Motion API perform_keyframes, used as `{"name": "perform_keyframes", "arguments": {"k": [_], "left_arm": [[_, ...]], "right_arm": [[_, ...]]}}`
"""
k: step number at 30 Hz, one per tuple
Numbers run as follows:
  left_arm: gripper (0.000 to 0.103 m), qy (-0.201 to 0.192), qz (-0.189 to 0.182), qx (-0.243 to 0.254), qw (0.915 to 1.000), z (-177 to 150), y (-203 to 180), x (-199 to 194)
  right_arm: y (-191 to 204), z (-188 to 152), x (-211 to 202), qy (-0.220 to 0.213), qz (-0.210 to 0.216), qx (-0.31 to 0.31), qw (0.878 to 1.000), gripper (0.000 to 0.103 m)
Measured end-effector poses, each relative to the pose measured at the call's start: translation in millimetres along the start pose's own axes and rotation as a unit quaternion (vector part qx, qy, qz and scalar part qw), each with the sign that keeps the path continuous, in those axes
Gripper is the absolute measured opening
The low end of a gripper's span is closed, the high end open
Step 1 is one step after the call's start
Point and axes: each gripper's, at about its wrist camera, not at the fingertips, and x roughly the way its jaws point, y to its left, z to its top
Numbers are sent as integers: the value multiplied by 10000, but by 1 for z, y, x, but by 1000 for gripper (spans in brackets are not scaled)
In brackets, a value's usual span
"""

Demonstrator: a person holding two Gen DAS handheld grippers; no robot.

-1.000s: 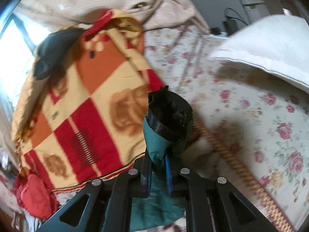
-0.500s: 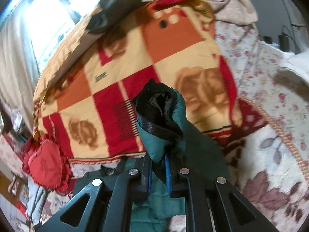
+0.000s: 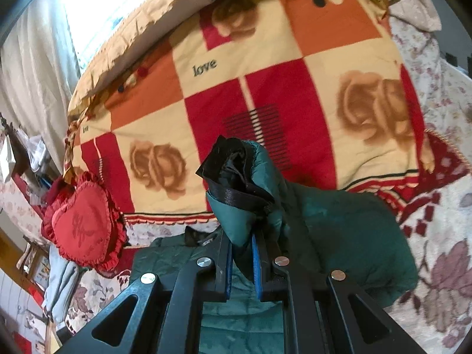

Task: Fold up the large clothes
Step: 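Carry the sleeve cuff with the right tool across the jacket front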

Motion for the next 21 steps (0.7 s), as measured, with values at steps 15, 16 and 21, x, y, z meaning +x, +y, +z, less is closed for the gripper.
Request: {"name": "perform_keyframes", "arguments": {"k": [15,16,21], "left_arm": [[82,163,496,-407,9978,36,50,54],[82,181,493,-408,9978,37,51,56],[82,220,468,-483,9975,38,55,60]], "right_arm": [[39,-23,60,424,201,33,9989,10],[41,-25,63,446,223,29,9988,10],[65,-35,79,606,406,-99,9973,10]]}}
